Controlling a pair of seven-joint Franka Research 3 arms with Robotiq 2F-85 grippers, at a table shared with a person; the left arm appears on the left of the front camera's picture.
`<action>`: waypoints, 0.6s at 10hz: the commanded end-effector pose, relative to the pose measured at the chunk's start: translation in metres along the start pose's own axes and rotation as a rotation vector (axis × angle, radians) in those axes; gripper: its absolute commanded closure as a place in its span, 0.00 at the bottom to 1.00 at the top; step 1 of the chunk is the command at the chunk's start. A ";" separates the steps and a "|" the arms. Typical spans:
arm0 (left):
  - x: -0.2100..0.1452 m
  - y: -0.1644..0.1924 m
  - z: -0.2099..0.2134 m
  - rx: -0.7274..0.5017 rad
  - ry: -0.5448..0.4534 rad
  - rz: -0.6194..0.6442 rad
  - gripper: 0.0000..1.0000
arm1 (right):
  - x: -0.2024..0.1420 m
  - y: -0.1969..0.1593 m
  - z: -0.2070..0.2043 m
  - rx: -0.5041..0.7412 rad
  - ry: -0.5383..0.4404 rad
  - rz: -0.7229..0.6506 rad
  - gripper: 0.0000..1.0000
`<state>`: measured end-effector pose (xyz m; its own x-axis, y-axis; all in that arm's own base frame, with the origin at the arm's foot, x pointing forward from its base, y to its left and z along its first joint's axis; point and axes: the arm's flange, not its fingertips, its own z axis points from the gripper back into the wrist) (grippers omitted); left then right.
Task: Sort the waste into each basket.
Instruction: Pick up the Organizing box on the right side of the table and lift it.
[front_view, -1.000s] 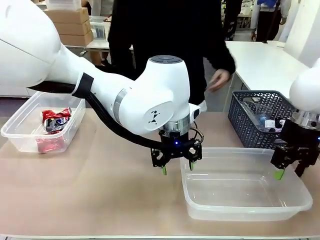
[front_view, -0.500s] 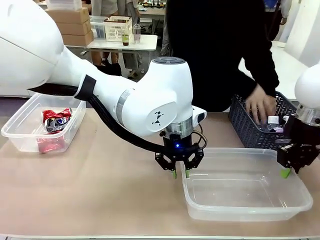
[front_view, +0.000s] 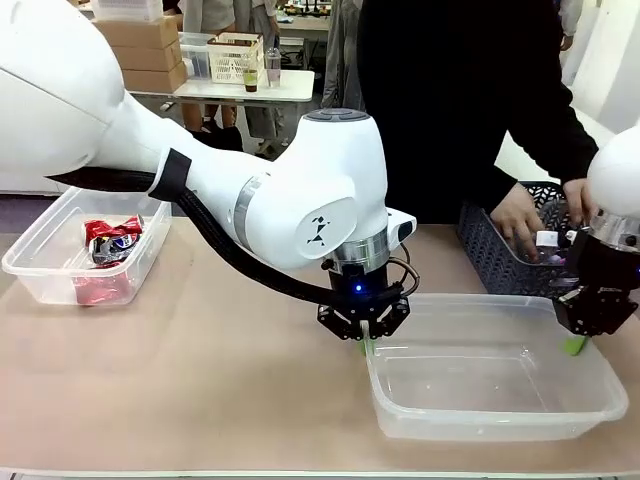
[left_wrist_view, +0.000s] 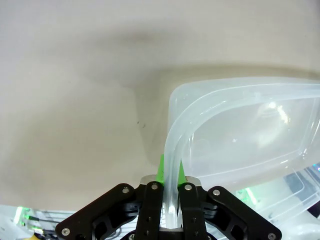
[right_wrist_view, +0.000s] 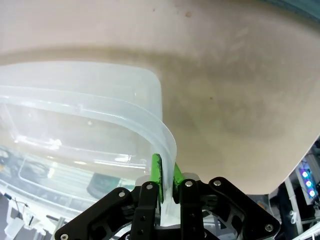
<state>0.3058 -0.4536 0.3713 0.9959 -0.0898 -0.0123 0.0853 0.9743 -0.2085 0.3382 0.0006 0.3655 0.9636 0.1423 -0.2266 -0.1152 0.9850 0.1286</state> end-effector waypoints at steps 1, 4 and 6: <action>0.000 0.011 0.005 0.007 0.013 -0.017 1.00 | -0.033 0.000 -0.029 -0.004 -0.011 -0.015 1.00; 0.010 0.031 0.031 0.011 0.058 0.020 1.00 | -0.044 0.014 -0.012 0.041 0.074 -0.069 1.00; 0.024 0.073 0.075 0.019 0.081 0.089 1.00 | -0.058 0.039 0.024 0.060 0.061 -0.059 1.00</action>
<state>0.3225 -0.4174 0.4073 0.9942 -0.0456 -0.0972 0.0240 0.9768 -0.2127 0.3130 0.0265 0.3909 0.9526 0.0976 -0.2883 -0.0456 0.9823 0.1818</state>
